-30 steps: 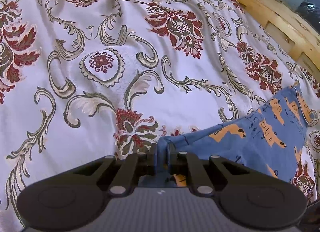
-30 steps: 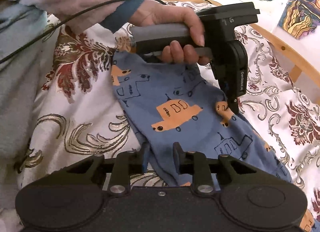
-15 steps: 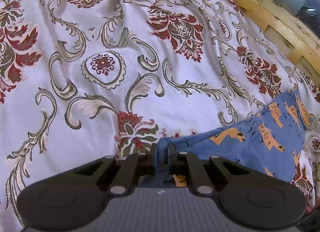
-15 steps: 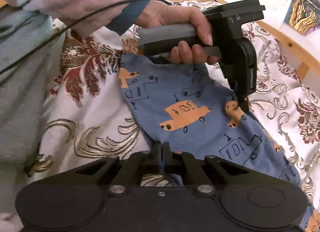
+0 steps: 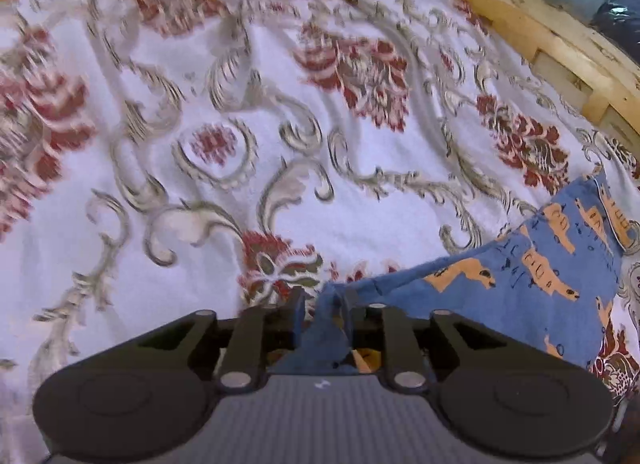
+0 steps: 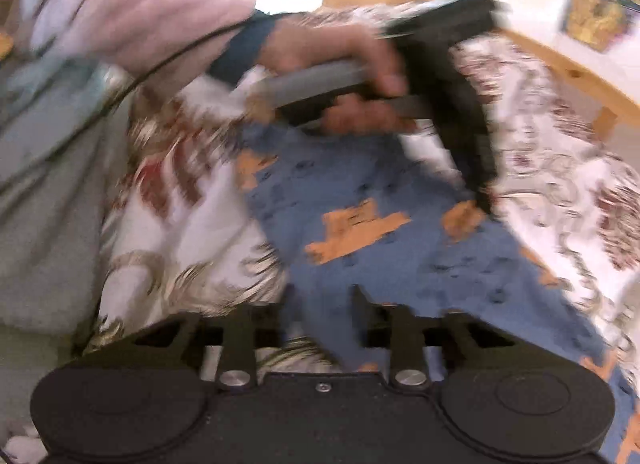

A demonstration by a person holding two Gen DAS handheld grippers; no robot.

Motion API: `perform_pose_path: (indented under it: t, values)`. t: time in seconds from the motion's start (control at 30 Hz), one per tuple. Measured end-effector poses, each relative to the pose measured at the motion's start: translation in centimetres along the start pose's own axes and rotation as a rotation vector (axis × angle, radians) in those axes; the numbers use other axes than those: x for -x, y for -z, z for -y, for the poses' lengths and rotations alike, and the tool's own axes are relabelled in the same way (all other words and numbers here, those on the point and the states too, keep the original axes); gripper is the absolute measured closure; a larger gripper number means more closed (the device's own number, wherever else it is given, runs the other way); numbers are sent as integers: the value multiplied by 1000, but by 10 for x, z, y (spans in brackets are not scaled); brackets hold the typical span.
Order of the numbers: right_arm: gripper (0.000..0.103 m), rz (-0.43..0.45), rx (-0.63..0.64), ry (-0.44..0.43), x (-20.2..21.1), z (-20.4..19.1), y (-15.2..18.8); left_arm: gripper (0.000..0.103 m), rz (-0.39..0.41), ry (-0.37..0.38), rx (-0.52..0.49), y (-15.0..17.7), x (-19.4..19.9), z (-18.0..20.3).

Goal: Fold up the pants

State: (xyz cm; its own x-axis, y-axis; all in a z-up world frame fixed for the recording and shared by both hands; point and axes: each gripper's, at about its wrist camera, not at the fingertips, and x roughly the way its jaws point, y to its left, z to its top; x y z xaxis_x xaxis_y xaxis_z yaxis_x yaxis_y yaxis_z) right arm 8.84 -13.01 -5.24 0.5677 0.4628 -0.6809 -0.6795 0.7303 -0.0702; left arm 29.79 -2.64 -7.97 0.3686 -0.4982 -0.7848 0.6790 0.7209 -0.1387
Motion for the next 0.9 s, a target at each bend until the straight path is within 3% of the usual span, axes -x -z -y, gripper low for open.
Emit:
perform_pose_path:
  t: [0.07, 0.13, 0.23, 0.33, 0.37, 0.4, 0.5, 0.57, 0.63, 0.67, 0.73, 0.8, 0.87, 0.9]
  values:
    - [43, 45, -76, 64, 12, 21, -1, 50, 31, -16, -11, 3, 20, 4]
    - [40, 72, -165, 176, 16, 44, -1, 43, 64, -20, -35, 11, 40, 8]
    - [46, 63, -302, 273, 4, 84, 0, 43, 41, 24, -71, 21, 49, 17]
    - [50, 23, -443, 303, -13, 120, 9, 47, -43, -72, -42, 30, 28, 16]
    - [50, 2, -478, 338, -18, 129, 13, 57, -55, -111, -28, 36, 21, 10]
    - [50, -23, -502, 382, -20, 138, 20, 60, -64, -127, 4, 40, 17, 3]
    - [51, -40, -561, 500, -10, 158, 41, 66, -29, -95, 117, 44, 28, -17]
    - [50, -17, -632, 533, 6, 168, 48, 64, -18, -124, 174, 43, 39, -22]
    - [50, 33, -643, 524, 20, 165, 45, 45, -1, -231, 187, 41, 49, -19]
    - [50, 56, -633, 500, 25, 158, 42, 44, 23, -259, 169, 39, 53, -14]
    - [45, 73, -604, 434, 23, 149, 36, 43, 47, -233, 121, 33, 56, 0]
    - [38, 2, -573, 397, 13, 141, 37, 43, 59, -183, 105, 26, 51, 17]
    - [38, -108, -577, 466, 3, 141, 46, 41, 53, -111, 62, 18, 43, 39]
    - [36, -121, -605, 501, 5, 145, 51, 41, 45, -92, 31, 14, 38, 50]
